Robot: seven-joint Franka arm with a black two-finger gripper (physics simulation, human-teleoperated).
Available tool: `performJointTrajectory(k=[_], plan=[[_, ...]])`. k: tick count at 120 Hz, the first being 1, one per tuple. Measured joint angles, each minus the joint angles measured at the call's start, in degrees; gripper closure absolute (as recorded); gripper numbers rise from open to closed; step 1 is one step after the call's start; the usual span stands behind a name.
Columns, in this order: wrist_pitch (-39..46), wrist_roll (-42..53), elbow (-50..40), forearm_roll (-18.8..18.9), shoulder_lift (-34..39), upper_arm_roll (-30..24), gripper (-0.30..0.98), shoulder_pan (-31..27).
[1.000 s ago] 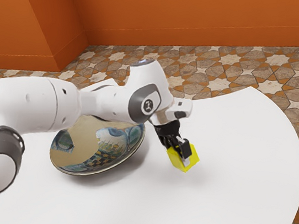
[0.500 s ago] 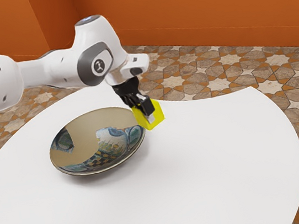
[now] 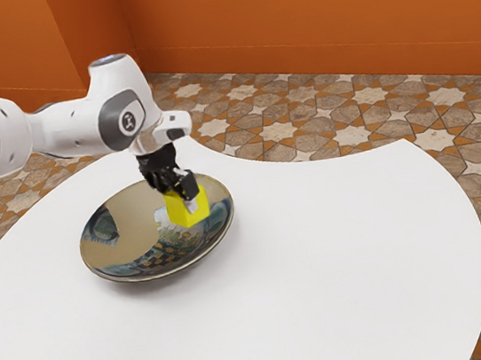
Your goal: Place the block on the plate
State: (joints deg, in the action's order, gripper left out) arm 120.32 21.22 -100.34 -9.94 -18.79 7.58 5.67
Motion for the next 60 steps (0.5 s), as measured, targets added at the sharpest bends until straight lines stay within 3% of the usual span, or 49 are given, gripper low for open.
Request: performJointTrajectory(k=[44, 60], plan=[[0.04, 0.18, 0.91, 0.09, -4.92, 2.86, 0.31, -3.13], [-0.01, 0.32, 0.99, -0.07, -5.39, 3.15, 0.2, -3.21]])
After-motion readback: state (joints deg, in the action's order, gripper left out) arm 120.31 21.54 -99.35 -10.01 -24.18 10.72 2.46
